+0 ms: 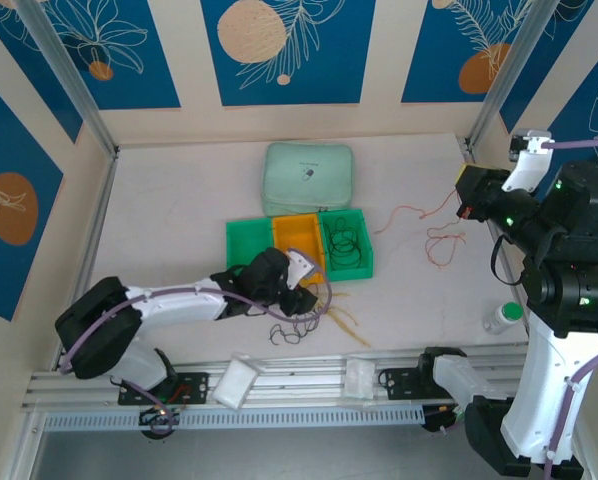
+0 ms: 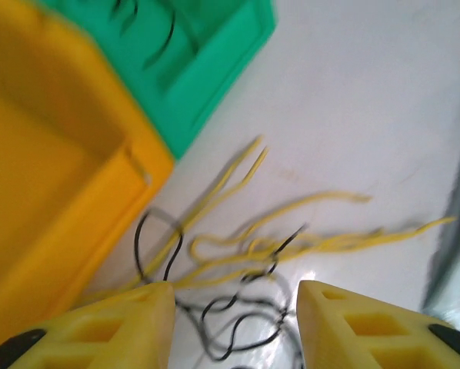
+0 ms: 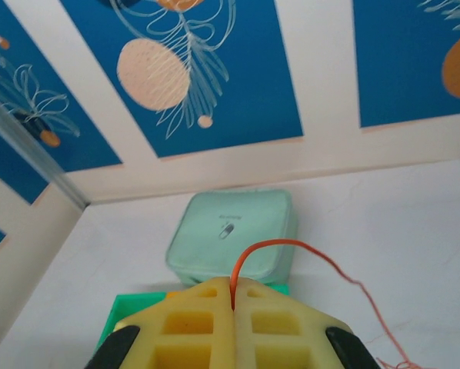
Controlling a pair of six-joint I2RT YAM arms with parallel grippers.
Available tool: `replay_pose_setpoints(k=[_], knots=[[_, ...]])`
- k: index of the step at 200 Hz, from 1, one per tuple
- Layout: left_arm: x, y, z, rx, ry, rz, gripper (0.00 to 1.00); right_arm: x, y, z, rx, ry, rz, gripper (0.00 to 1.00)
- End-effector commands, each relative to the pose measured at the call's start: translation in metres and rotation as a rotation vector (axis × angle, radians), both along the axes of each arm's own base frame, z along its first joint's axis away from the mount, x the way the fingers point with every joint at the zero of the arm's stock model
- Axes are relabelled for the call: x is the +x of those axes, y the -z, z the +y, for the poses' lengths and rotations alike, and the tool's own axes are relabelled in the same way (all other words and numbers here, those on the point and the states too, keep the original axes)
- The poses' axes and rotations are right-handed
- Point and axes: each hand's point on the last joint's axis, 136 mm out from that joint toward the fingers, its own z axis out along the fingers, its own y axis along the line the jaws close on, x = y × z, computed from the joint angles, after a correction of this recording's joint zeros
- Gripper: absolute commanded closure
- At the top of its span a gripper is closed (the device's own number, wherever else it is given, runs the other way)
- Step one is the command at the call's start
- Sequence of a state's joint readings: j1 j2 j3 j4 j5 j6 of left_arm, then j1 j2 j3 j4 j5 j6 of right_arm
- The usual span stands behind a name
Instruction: Untangle the cables
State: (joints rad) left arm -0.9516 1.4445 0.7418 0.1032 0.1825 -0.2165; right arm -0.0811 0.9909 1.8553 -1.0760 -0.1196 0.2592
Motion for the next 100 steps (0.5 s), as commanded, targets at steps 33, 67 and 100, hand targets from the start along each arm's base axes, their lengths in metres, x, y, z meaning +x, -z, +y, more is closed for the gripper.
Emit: replay_pose_setpoints(k=[33,67,100], knots=[[-0.010,-0.066,-0.005,-0.121,0.064,-0.073,0.50,-0.019,-0.010,0.030,0.091,-0.165,-0.003,0.99],[-0.019,-0.077,-0.019,-0.189,0.129,-0.055,0.41,-0.032,-0.019,0.056,0.214,-0.322,-0.015,0.99],[-0.020,-0.075,-0.035,-0.210,0.162,-0.056,0.40,-0.040,-0.023,0.077,0.323,-0.472,0.001,0.99]])
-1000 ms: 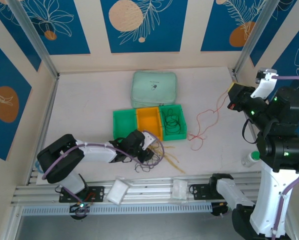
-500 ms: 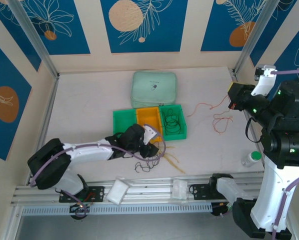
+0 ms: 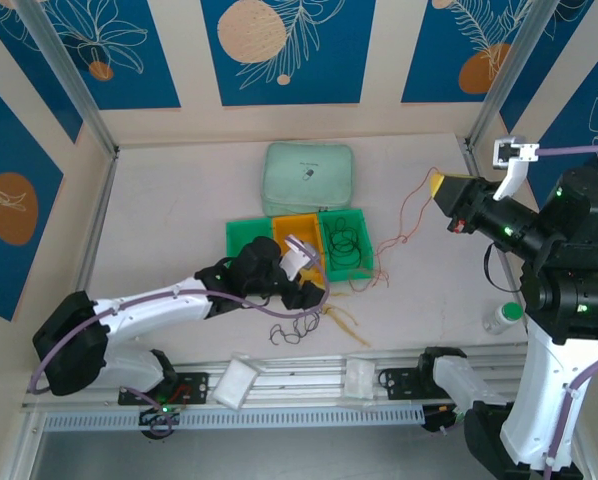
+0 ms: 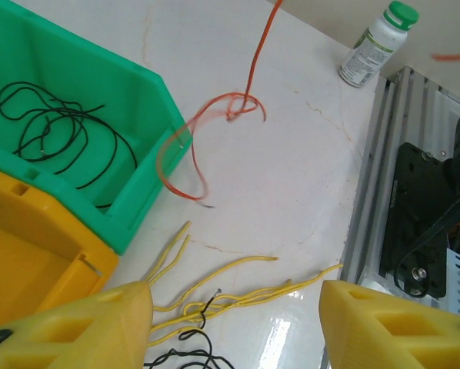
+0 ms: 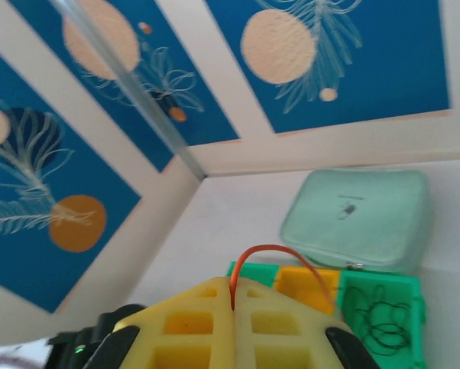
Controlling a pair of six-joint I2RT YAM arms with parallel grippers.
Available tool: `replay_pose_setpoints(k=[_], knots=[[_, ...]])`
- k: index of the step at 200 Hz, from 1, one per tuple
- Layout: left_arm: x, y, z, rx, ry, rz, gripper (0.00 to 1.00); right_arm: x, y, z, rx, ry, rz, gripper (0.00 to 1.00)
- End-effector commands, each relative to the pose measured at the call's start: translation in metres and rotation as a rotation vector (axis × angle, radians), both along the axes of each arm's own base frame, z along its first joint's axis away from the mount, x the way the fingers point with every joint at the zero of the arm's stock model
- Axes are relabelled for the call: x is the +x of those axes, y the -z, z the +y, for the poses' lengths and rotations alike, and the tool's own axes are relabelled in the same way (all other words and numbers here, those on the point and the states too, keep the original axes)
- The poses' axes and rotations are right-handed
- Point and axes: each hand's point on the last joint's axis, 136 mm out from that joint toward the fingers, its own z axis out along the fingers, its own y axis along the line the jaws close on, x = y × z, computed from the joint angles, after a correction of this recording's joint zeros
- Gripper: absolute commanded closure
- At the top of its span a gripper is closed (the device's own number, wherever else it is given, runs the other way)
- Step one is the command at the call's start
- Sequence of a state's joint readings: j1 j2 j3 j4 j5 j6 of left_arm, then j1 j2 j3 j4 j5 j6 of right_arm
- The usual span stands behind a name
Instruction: Untangle the cables
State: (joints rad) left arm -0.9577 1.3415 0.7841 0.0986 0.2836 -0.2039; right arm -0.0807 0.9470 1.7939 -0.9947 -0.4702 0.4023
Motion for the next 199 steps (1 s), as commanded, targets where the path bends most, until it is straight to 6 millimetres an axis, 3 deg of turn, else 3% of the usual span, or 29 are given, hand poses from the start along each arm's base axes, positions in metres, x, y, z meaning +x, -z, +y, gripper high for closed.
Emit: replay_pose_setpoints(k=[1,41,96,158,169,199], knots=[[-0.006,-0.015,-0.023,-0.064,0.069,-0.015,0.40,-0.012,-0.010,0.023,0.115,-0.169,0.009,0.99],[-0.002,-0.007,-0.050,-0.075,0.111,0.000,0.40,-0.005,0.005,0.032,0.171,-0.235,0.069,0.99],[-0.008,-0.004,-0.088,-0.097,0.194,0.002,0.39,-0.012,0.003,0.034,0.185,-0.244,0.060,0.99],[-0.007,0.035,-0.131,-0.062,0.242,0.038,0.40,-0.022,-0.012,0.041,0.206,-0.303,0.035,0.99],[-0.005,0.045,-0.135,-0.051,0.238,0.049,0.42,-0.025,-0.016,0.041,0.203,-0.305,0.023,0.99],[-0.001,0.071,-0.137,-0.005,0.218,0.082,0.60,-0.027,-0.030,0.031,0.163,-0.221,-0.053,0.99]])
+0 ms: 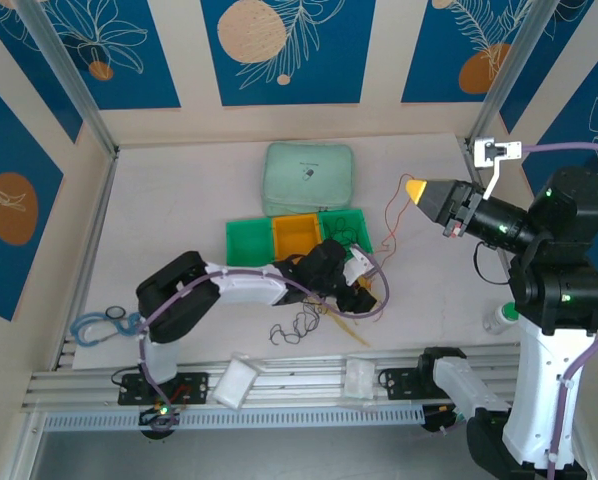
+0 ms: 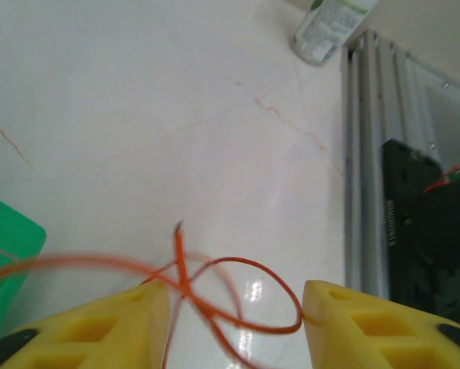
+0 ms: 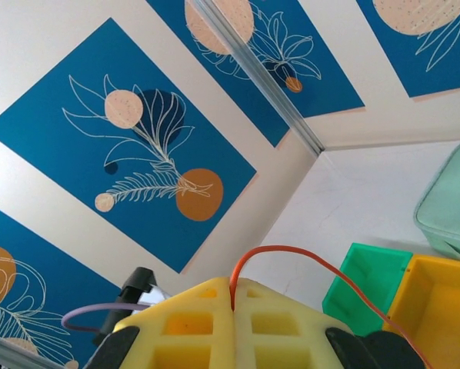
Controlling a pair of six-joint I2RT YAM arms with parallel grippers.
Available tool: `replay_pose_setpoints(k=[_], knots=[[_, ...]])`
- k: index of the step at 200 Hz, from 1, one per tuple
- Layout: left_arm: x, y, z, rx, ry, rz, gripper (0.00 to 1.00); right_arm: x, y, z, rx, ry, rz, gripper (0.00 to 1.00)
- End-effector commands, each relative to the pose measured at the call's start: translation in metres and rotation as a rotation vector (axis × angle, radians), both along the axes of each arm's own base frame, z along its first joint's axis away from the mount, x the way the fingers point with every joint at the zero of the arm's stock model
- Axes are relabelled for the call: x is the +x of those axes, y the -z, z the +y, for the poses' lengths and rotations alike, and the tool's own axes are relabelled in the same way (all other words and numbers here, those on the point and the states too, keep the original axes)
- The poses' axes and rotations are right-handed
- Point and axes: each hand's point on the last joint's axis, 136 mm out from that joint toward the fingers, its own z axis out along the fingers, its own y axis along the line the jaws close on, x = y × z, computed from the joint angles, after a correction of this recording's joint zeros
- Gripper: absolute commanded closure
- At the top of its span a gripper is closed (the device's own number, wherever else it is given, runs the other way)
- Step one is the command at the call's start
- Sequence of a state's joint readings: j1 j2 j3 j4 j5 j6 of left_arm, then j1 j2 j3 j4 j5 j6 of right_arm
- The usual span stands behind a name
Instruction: Untangle the cables
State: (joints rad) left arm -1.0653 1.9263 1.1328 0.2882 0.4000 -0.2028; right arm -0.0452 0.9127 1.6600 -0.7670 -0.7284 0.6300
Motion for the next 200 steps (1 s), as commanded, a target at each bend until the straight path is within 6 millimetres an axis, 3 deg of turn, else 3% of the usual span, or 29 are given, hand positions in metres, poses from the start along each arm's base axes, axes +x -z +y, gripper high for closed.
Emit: replay_pose_setpoints(k=[1,44,99,123,148,167,200], knots=[[0.000,0.003,-0.009,-0.009,0.010,0.006,0.61,-0.010,-0.020,-0.006,-0.022,0.057,-0.087,0.99],[0.001,0.030,0.005,0.063,-0.028,0.014,0.70,-0.020,-0.053,-0.041,-0.104,0.352,-0.275,0.98],[-0.009,0.056,0.031,0.139,-0.040,0.039,0.71,-0.010,-0.068,-0.101,-0.251,0.740,-0.378,0.97],[-0.014,0.059,0.042,0.161,-0.044,0.046,0.70,-0.012,-0.079,-0.116,-0.292,0.835,-0.426,0.97],[-0.017,0.050,0.048,0.158,-0.044,0.044,0.67,-0.008,-0.076,-0.119,-0.320,0.846,-0.428,0.97],[-0.020,0.034,0.047,0.126,-0.032,0.051,0.44,0.003,-0.065,-0.116,-0.343,0.820,-0.394,0.97],[-0.027,-0.011,0.041,0.026,0.006,0.067,0.34,0.015,-0.046,-0.115,-0.382,0.811,-0.345,0.97]])
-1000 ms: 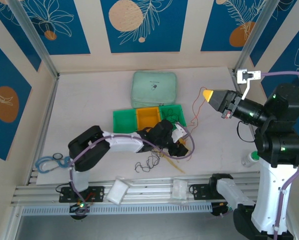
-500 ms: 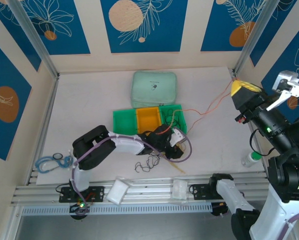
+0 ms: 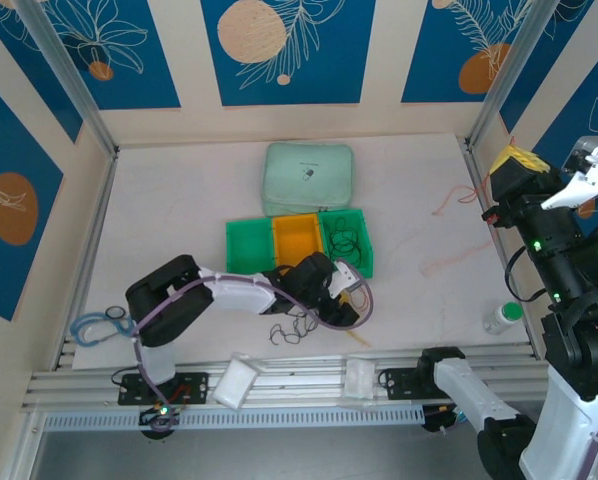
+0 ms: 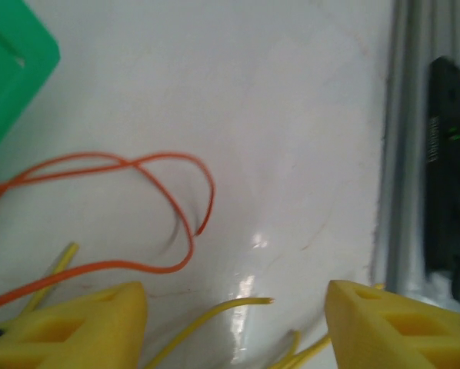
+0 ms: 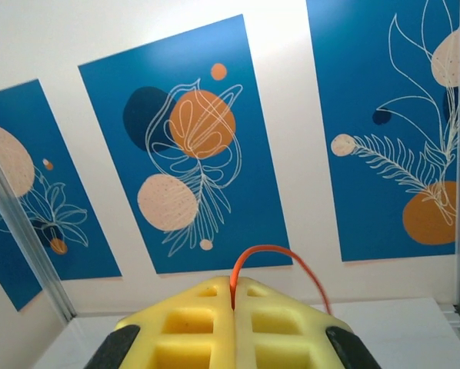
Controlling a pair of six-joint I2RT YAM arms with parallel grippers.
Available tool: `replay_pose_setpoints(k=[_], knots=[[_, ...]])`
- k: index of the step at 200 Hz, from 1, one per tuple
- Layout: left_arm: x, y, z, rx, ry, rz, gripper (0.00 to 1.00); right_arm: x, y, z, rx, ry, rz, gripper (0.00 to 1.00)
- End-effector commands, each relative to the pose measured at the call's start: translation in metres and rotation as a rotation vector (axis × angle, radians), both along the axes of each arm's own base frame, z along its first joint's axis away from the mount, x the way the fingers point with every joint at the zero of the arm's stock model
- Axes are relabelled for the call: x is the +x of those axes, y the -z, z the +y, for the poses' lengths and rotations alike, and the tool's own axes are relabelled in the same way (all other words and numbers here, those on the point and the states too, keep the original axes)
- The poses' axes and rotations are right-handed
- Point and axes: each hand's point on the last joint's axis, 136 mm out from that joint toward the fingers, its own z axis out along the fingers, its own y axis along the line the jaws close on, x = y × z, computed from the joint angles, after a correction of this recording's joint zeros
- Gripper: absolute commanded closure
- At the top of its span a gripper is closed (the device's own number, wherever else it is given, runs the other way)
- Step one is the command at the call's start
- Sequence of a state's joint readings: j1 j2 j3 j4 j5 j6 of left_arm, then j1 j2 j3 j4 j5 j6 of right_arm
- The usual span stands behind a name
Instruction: Untangle the cables
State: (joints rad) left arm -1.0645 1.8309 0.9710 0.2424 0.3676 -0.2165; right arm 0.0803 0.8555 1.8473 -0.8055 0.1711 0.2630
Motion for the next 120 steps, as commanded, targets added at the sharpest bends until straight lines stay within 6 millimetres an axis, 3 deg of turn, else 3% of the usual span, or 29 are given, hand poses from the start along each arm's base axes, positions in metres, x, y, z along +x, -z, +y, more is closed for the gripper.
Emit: replay_pose_setpoints(k=[1,29,59,86,120], knots=[[-0.009,-0.041,-0.003,-0.085,0.038,0.018,0.34,0.014,0.015,-0.008,-0.035,0.057,0.050,0.97],[-0.010,-0.082,0.004,-0.141,0.029,0.001,0.34,0.021,0.026,-0.004,-0.044,0.039,0.087,0.96],[-0.008,-0.118,0.023,-0.162,-0.008,-0.046,0.35,0.037,0.043,0.013,-0.027,-0.054,0.153,0.96],[-0.008,-0.119,0.054,-0.065,-0.063,-0.086,0.36,0.057,0.058,0.034,0.006,-0.167,0.223,0.97],[-0.002,-0.125,0.108,0.021,-0.192,-0.136,0.36,0.081,0.076,0.060,0.049,-0.308,0.310,0.98]])
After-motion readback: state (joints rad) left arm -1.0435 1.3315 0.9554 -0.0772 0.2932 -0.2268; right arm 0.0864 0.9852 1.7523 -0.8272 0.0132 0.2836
